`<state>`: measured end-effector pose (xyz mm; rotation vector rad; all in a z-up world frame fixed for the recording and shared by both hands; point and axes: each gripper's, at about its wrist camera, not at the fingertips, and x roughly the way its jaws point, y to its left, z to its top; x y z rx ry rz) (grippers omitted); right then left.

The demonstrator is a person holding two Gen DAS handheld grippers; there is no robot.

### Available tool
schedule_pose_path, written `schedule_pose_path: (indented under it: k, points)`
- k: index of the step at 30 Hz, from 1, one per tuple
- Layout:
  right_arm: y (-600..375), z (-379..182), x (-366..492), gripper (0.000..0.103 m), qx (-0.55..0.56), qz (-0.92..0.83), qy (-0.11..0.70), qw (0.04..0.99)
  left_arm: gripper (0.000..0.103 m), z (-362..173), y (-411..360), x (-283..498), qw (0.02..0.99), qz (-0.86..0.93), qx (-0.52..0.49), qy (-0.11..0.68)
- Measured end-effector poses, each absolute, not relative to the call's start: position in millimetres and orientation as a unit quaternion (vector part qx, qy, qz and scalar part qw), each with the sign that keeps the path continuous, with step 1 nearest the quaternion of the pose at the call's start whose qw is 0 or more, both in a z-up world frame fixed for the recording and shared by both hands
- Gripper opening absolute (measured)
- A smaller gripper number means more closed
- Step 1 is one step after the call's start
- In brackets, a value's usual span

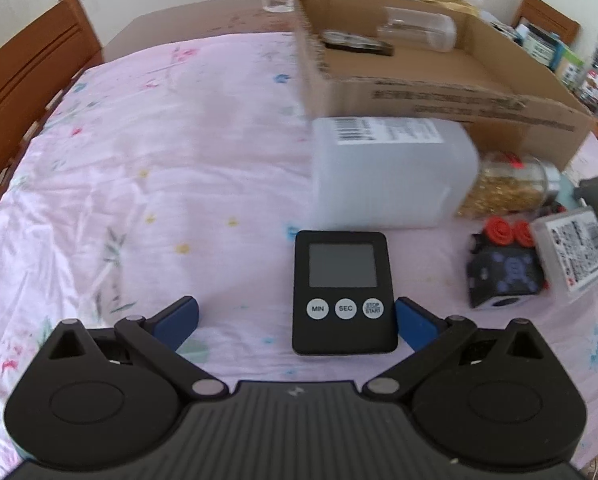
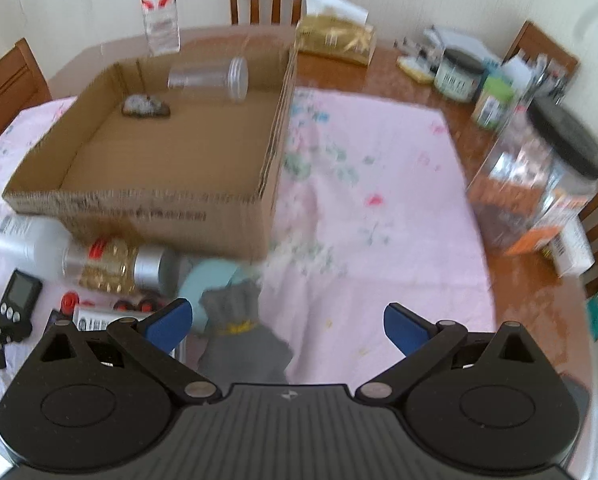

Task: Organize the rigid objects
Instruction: 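Grasp the black digital timer with the left gripper while the right gripper approaches the grey plush toy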

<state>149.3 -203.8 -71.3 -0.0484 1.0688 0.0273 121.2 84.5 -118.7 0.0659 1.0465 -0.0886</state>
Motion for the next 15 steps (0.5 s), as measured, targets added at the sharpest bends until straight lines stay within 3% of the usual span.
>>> schedule_pose_path:
  k: [15]
  points:
    - [-220.1,-103.6,143.8,0.103,-0.031,-0.015,0.544,0.838,0.103,-120.1,85.3,127.8,0.860,-0.045,0.034,0.508]
